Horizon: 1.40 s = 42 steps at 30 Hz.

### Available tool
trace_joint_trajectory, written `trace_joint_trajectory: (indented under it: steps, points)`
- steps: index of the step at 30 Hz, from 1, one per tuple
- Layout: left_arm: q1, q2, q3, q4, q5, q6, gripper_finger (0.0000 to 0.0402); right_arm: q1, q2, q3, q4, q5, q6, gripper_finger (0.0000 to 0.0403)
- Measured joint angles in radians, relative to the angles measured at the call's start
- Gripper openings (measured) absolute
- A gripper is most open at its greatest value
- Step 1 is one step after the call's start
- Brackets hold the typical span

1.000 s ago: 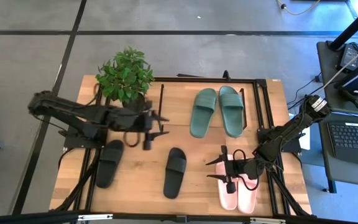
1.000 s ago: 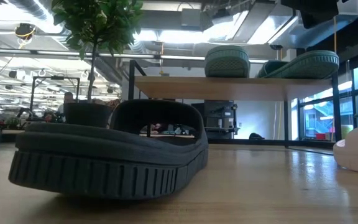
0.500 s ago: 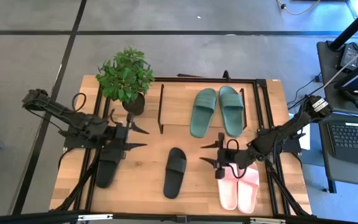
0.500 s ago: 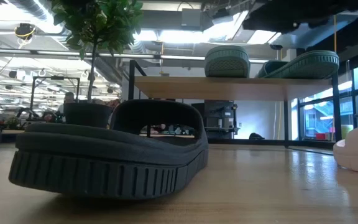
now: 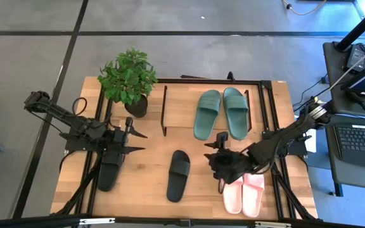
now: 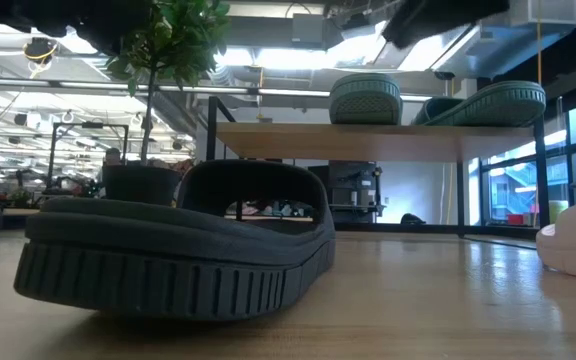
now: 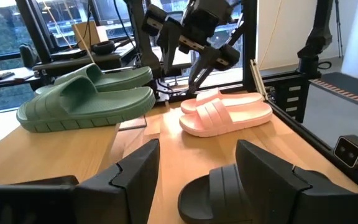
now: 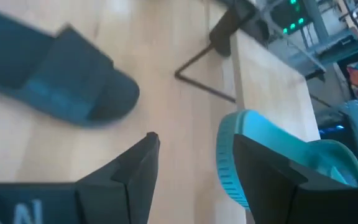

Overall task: Pick and place slides into the shelf
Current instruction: Put the green slides on the shelf

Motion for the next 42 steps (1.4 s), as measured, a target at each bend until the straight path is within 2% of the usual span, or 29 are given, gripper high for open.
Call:
trace_joint_trajectory:
  steps: [5,10,19,24,28,39,42]
  points:
    - [0.0,0.0,0.0,-0.001,0.0,0.0,0.0204,-0.023,0.096,0.095,-0.111,0.002,-0.001,0.0205]
    - [0.0,0.0,0.0,-0.011,0.0,0.0,0.0204,-0.027,0.14,0.137,-0.115,0.002,-0.002,0.0205]
    - [0.0,0.001,0.0,-0.047,0.0,0.0,0.0204,-0.025,0.143,0.15,-0.117,0.0,0.002,0.0205]
    - [0.0,0.001,0.0,-0.047,0.0,0.0,0.0204,-0.024,0.143,0.15,-0.11,-0.061,-0.002,0.0205]
    - [0.0,0.001,0.0,-0.048,0.0,0.0,0.0204,-0.024,0.143,0.15,-0.105,-0.07,0.001,0.0207]
    - [0.0,0.001,0.0,-0.057,0.0,0.0,0.0204,-0.029,0.143,0.15,-0.105,-0.07,-0.024,0.029]
    - [0.0,0.001,0.0,-0.056,-0.001,0.001,0.0204,-0.029,0.143,0.15,-0.105,-0.069,-0.014,0.03]
